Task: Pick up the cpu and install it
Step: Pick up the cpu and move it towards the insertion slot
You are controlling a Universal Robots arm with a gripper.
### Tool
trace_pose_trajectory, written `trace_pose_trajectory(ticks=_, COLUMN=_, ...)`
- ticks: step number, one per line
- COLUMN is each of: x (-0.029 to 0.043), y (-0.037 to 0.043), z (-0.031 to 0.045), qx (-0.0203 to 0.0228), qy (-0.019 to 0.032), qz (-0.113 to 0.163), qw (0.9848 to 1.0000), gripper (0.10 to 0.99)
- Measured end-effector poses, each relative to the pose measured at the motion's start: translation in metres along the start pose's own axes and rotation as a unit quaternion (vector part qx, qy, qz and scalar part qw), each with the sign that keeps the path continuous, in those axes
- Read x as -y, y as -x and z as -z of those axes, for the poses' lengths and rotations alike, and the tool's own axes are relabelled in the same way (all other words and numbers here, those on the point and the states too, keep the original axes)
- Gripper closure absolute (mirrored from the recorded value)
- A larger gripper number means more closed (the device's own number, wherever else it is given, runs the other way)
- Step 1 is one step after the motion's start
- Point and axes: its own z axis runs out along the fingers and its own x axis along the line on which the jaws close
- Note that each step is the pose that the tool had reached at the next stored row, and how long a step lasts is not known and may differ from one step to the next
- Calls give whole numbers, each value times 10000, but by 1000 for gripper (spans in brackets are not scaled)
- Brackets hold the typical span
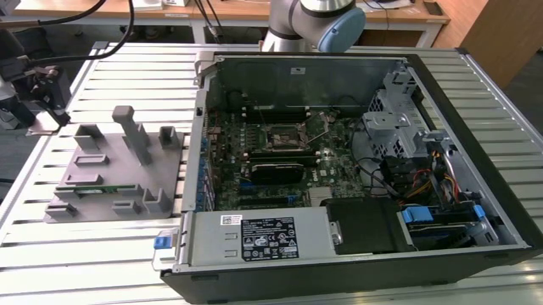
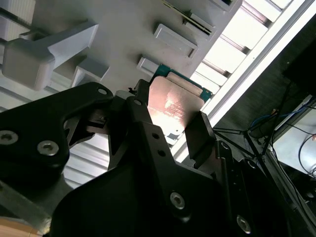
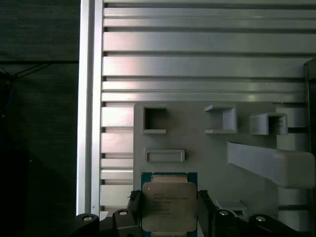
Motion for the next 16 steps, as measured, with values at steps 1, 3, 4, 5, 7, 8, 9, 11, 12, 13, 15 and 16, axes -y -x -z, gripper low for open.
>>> trace_pose_trajectory(ticks=1, x=-1, y=0, z=4, qx=0, qy=0, qz=0, qw=10000, gripper=549)
trace_pose_trajectory(ticks=3, x=-1, y=0, z=17, qx=0, qy=0, qz=0, qw=10000, gripper=549)
trace_pose_trajectory(ticks=4, x=-2, y=1, z=24, qx=0, qy=0, qz=0, qw=10000, gripper=549)
trace_pose_trajectory(ticks=5, x=-2, y=0, z=31, qx=1, qy=0, qz=0, qw=10000, gripper=549)
trace_pose_trajectory(ticks=7, x=-3, y=1, z=42, qx=1, qy=1, qz=1, qw=10000, gripper=549)
trace_pose_trajectory(ticks=8, x=-4, y=1, z=49, qx=1, qy=1, qz=1, qw=10000, gripper=549)
trace_pose_trajectory(ticks=9, x=-5, y=1, z=54, qx=1, qy=1, qz=0, qw=10000, gripper=549)
trace_pose_trajectory(ticks=11, x=-7, y=1, z=64, qx=1, qy=1, qz=0, qw=10000, gripper=549)
trace_pose_trajectory(ticks=12, x=-8, y=1, z=70, qx=1, qy=1, qz=0, qw=10000, gripper=549)
trace_pose_trajectory(ticks=13, x=-9, y=1, z=75, qx=1, qy=1, qz=0, qw=10000, gripper=549)
trace_pose_trajectory(ticks=15, x=-11, y=1, z=87, qx=1, qy=1, qz=0, qw=10000, gripper=549)
trace_pose_trajectory(ticks=16, x=-12, y=1, z=93, qx=1, qy=1, qz=0, qw=10000, gripper=549)
